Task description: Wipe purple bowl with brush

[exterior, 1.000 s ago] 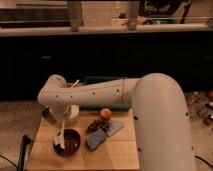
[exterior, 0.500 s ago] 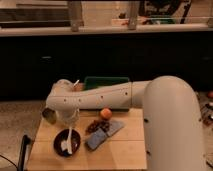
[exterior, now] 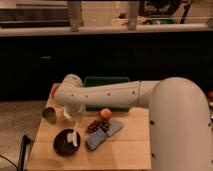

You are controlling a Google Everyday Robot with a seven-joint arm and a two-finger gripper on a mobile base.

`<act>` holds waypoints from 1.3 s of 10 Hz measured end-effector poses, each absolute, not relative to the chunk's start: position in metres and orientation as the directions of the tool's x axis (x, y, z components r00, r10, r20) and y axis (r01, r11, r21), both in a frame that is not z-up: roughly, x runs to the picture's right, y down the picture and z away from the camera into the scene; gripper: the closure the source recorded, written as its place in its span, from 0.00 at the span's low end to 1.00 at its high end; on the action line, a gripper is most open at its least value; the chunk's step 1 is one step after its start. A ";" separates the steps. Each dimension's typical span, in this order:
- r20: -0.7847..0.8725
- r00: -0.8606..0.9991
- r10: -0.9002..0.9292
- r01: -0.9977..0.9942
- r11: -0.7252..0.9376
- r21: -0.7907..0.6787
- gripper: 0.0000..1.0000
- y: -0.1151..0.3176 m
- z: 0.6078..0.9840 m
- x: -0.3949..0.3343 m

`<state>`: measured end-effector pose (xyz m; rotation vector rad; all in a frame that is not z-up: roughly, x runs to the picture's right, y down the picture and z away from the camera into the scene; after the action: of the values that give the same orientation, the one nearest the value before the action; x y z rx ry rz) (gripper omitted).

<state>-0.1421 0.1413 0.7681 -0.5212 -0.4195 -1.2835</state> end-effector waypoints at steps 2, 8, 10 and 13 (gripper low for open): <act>0.553 0.238 -0.799 0.971 0.194 -0.138 1.00 0.128 0.771 -0.152; 0.562 0.133 -0.817 0.991 0.116 -0.065 1.00 0.123 0.779 -0.224; 0.577 0.076 -0.814 0.997 0.073 -0.028 1.00 0.134 0.774 -0.239; 0.592 0.032 -0.805 0.999 0.046 0.010 1.00 0.152 0.761 -0.242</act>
<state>-0.2423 0.1522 0.7612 -0.4744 -0.5119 -1.4719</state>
